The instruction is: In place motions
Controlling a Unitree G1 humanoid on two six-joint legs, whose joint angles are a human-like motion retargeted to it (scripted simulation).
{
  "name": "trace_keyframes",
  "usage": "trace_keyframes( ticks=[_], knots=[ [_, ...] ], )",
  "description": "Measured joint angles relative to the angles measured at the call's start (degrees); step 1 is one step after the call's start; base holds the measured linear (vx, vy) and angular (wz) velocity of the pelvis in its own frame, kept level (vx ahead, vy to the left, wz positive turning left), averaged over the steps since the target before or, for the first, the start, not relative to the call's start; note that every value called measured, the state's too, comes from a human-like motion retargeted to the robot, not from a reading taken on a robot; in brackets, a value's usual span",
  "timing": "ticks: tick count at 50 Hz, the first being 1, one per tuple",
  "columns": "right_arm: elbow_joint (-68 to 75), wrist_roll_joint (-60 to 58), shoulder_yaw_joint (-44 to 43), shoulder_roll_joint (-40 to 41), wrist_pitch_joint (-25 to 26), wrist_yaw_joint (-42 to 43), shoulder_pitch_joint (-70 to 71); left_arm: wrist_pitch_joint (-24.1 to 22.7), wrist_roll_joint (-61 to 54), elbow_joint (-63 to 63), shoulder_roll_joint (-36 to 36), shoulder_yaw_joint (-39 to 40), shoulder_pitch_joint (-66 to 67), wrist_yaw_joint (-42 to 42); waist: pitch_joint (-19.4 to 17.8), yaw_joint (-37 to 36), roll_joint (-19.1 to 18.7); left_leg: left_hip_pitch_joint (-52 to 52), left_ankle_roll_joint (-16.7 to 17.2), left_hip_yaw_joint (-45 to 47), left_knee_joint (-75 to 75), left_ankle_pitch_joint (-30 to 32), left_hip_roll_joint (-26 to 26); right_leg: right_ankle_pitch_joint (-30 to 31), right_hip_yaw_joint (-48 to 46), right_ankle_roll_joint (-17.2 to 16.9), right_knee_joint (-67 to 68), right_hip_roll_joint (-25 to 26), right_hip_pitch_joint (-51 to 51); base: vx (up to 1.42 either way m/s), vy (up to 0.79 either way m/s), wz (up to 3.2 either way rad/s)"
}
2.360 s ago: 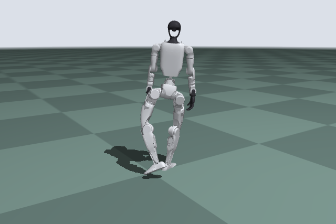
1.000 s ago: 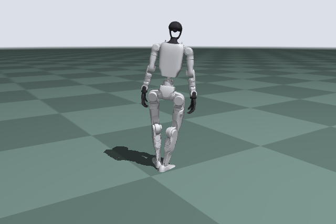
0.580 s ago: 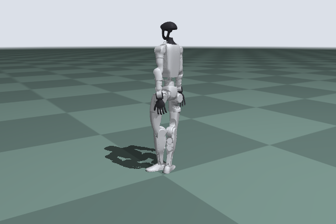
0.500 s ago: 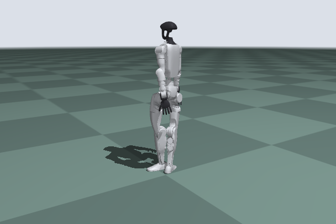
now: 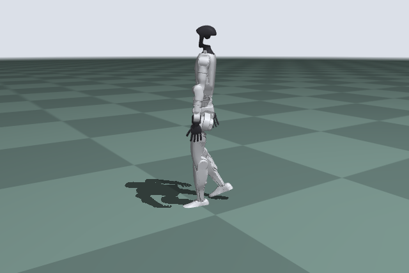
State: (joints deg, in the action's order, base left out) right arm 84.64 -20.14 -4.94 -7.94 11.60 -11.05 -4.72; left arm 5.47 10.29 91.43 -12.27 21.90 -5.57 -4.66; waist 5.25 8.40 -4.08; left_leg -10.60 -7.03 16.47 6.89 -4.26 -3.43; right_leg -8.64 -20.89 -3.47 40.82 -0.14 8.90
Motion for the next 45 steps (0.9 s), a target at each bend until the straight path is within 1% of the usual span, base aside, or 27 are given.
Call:
trace_keyframes(
  ticks=[3, 7, 8, 10, 11, 12, 15, 18, 20, 23, 25, 28, 30, 37, 42, 45],
  knots=[
    [-0.67, -1.32, 0.22, 0.66, -0.11, -0.28, -0.12, -0.05, -0.43, -0.29, -0.24, -2.05, -2.31, -0.61, -0.36, 1.58, 0.72, -0.61, -0.61, -4.11, -1.02, 1.51, 2.23, -2.26, 5.85, 0.21, -7.69, 3.47, 2.28, 0.03, -0.08, 1.52],
    [-1.78, -2.96, 1.16, 1.17, -0.56, 0.16, 0.16, -0.39, -0.69, -1.47, 0.68, -3.92, -3.02, -1.62, -1.63, 3.91, 2.07, 0.44, -1.05, -7.03, -2.33, 3.00, 5.40, -3.85, 11.36, 1.12, -21.16, 5.32, 2.50, 0.03, -0.04, 1.35],
    [-2.00, -3.13, 1.34, 1.26, -0.60, 0.22, 0.32, -0.50, -0.60, -1.63, 1.02, -4.25, -2.89, -1.78, -2.05, 4.19, 2.57, 1.02, -1.20, -7.65, -2.54, 3.17, 6.38, -2.98, 11.66, 1.58, -24.40, 5.25, 2.11, 0.08, -0.04, 0.95],
    [-2.33, -3.11, 1.62, 1.45, -0.62, 0.17, 0.64, -0.66, -0.23, -1.50, 1.69, -4.86, -2.47, -2.03, -2.74, 3.23, 3.37, 2.38, -1.30, -7.74, -2.91, 3.22, 7.61, 0.98, 14.67, 4.79, -28.76, 6.15, 0.56, 0.09, -0.02, 0.26],
    [-2.39, -2.93, 1.88, 1.51, -0.65, 0.06, 0.87, -0.59, 0.15, -1.09, 1.88, -4.82, -2.18, -2.23, -2.53, 1.20, 4.11, 2.66, -1.20, -6.10, -2.94, 2.95, 8.02, 1.14, 8.50, 5.34, -29.94, 3.92, -0.98, 0.06, -0.01, -0.48],
    [-2.40, -2.71, 2.00, 1.63, -0.64, -0.06, 1.11, -0.48, 0.61, -0.64, 2.12, -4.82, -1.87, -2.43, -2.39, -0.37, 4.68, 2.90, -1.11, -5.10, -2.91, 2.74, 8.42, 1.31, 4.33, 5.79, -31.00, 2.43, -2.20, 0.04, -0.02, -0.43],
    [-2.46, -1.94, 1.53, 2.15, -0.54, -0.39, 1.86, -0.06, 2.06, 0.88, 3.58, -4.54, -0.32, -2.12, -2.54, -2.88, 4.97, 3.51, -0.73, -5.46, -2.53, 2.42, 8.99, 1.41, 4.93, 5.90, -32.71, 2.40, -3.70, 0.03, 0.00, 0.26],
    [-4.11, -3.23, 2.28, 2.54, -1.03, -0.93, 2.12, -0.65, 0.97, 2.49, 4.72, -3.90, 1.98, -1.03, -2.94, -3.88, 4.97, 4.11, -0.50, -5.56, -2.28, 2.50, 9.30, 1.79, 3.55, 6.52, -34.80, 2.32, -5.46, 0.04, -0.03, 0.41],
    [-5.46, -4.77, 3.28, 2.84, -1.56, -0.92, 2.20, -0.59, 0.38, 3.59, 5.00, -3.15, 3.32, -0.84, -2.66, -3.05, 4.68, 4.05, -0.34, -6.05, -2.25, 2.75, 9.51, 1.82, 2.25, 6.70, -36.01, 2.30, -6.12, 0.02, -0.03, 0.53],
    [-6.39, -5.94, 3.70, 3.06, -2.40, -0.47, 2.16, -0.38, 0.87, 4.63, 5.48, -1.94, 4.97, 0.75, -2.25, -2.72, 4.58, 4.23, -0.38, -5.68, -2.10, 1.08, 9.75, 1.73, 0.91, 7.01, -36.90, 2.01, -6.43, 0.01, -0.01, 0.67],
    [-6.28, -5.81, 3.64, 3.09, -2.57, -0.74, 2.29, -0.48, 0.61, 5.04, 5.67, -1.52, 5.80, 1.85, -1.90, -0.96, 4.51, 5.06, 0.66, -4.71, -1.88, -0.59, 8.85, 1.45, -2.02, 6.97, -37.43, 1.36, -6.75, 0.01, 0.01, 1.18],
    [-5.14, -5.80, 3.76, 3.01, -2.09, -1.39, 2.48, -1.10, -0.88, 4.86, 5.92, -0.58, 7.39, 2.16, -1.31, 0.81, 4.21, 6.24, 1.96, -0.13, -1.92, -1.19, 6.90, 1.14, -4.79, 6.89, -37.94, 1.00, -7.33, 0.05, 0.01, 0.83],
    [-4.27, -5.89, 3.73, 2.88, -1.70, -1.23, 2.35, -1.28, -1.52, 4.65, 6.09, 0.05, 8.24, 2.34, -0.98, 0.88, 3.72, 6.60, 2.85, 3.53, -2.17, -0.41, 5.54, 0.90, -5.04, 6.81, -38.02, 1.34, -7.71, 0.06, 0.02, 0.14],
    [0.95, -4.46, 2.88, 1.59, -0.74, 0.92, 1.79, -0.74, -0.76, 4.62, 5.90, -0.28, 7.45, 2.81, 0.32, -0.17, 2.49, 6.60, 2.21, 1.96, -3.89, 0.56, 6.45, 0.16, -4.67, 6.25, -37.55, 2.07, -8.30, 0.08, 0.05, 0.06],
    [4.50, -4.90, 2.85, 0.81, 0.64, 1.36, 1.77, -0.60, 0.28, 2.63, 5.64, -0.76, 6.86, 1.15, 1.72, -1.83, 2.45, 7.75, 1.98, 3.77, -6.83, 1.46, 7.26, 0.19, -3.87, 5.92, -37.51, 2.04, -8.29, 0.08, 0.04, -0.18],
    [4.90, -5.65, 2.93, 0.69, 0.90, 1.46, 1.70, 0.03, 0.86, 2.36, 5.40, -0.81, 6.33, -0.63, 2.96, -1.48, 1.99, 7.55, 1.81, 3.71, -7.63, 1.60, 7.43, 0.26, -3.72, 5.61, -37.73, 2.17, -7.95, 0.06, 0.02, -0.07]
  ],
)
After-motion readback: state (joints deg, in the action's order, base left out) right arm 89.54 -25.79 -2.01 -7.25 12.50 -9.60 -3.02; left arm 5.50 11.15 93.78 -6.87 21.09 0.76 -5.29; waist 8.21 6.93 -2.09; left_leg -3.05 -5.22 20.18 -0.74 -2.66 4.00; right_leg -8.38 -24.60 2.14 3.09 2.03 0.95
